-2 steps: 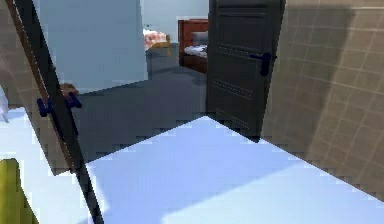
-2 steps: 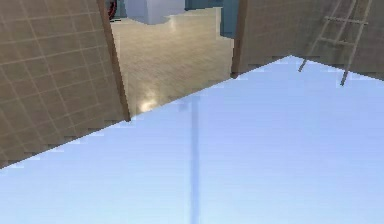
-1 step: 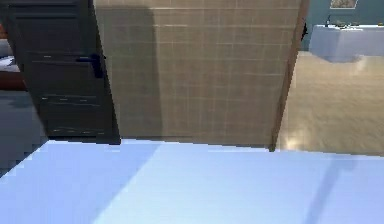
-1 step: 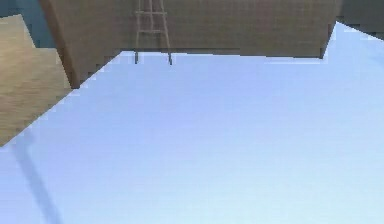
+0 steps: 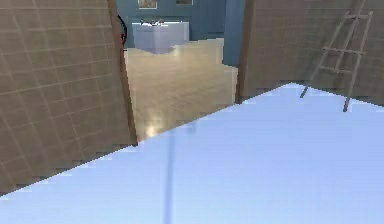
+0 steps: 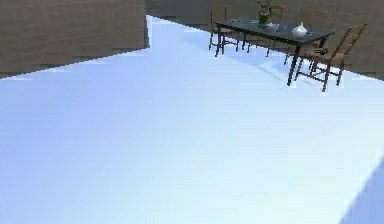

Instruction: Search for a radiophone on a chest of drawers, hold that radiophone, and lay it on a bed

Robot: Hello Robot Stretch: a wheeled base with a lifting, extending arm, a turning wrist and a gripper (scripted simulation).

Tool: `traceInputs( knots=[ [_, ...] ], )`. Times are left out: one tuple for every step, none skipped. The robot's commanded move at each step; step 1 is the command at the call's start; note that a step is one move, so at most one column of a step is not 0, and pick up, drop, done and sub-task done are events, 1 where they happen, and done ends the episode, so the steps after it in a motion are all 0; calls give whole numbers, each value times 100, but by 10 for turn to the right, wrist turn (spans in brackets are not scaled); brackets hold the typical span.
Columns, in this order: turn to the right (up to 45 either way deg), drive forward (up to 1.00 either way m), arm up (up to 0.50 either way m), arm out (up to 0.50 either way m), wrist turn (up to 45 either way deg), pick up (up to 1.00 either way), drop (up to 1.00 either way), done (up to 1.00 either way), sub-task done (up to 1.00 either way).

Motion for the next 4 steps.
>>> traceInputs(
  knots=[
    [450,0,0,0,0,0,0,0,0],
    [60,0,0,0,0,0,0,0,0],
    [0,10,0,0,0,0,0,0,0],
    [-450,0,0,0,0,0,0,0,0]
  ],
)
